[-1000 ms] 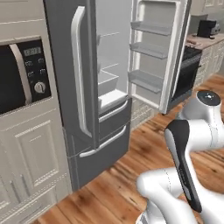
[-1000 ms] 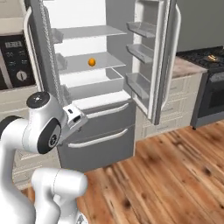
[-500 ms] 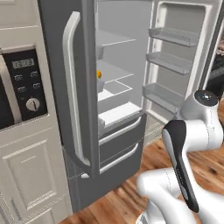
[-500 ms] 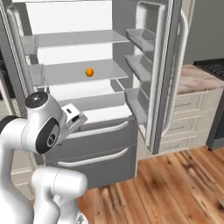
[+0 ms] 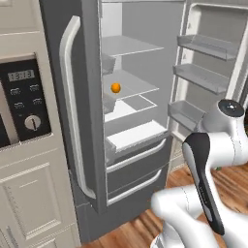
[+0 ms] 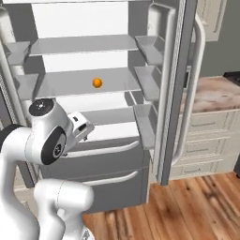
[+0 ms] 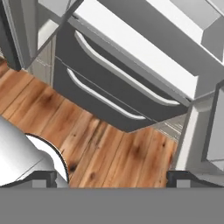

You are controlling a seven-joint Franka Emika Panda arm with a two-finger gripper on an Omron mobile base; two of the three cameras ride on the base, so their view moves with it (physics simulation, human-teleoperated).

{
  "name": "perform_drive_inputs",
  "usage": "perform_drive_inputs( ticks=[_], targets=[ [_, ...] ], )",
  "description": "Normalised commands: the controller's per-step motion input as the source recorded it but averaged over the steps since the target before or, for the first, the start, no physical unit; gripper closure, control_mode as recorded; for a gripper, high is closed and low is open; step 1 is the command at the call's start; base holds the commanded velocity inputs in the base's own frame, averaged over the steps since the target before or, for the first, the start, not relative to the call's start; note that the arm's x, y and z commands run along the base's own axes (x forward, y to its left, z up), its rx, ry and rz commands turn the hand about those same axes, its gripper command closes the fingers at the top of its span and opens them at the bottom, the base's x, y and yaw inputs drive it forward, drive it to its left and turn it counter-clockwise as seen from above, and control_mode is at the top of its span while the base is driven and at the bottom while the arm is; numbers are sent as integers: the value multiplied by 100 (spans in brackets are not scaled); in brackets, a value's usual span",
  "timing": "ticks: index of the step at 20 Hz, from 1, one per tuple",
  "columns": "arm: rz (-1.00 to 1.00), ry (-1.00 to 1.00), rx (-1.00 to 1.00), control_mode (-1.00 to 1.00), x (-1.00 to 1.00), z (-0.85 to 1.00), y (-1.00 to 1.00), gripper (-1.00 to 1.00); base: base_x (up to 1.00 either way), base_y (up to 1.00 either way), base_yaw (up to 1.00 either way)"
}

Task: Place the cold items (eggplant and orange) from the fridge in one tupperware on the dining counter. Place the warm items (hot dog and kebab skewer) in the stove area in another tupperware.

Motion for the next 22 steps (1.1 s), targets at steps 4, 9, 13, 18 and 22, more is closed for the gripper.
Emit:
perform_drive_inputs(
  ticks=[4, 9, 13, 18, 22],
  targets=[
    [0, 0, 0, 100, 0, 0, 0, -100, 57, 2, 28],
    [0, 0, 0, 100, 0, 0, 0, -100, 53, -10, 36],
    [0, 0, 0, 100, 0, 0, 0, -100, 45, -44, 34],
    [0, 0, 0, 100, 0, 0, 0, -100, 35, -61, 33],
    [0, 0, 0, 100, 0, 0, 0, -100, 44, -13, 18]
  ],
)
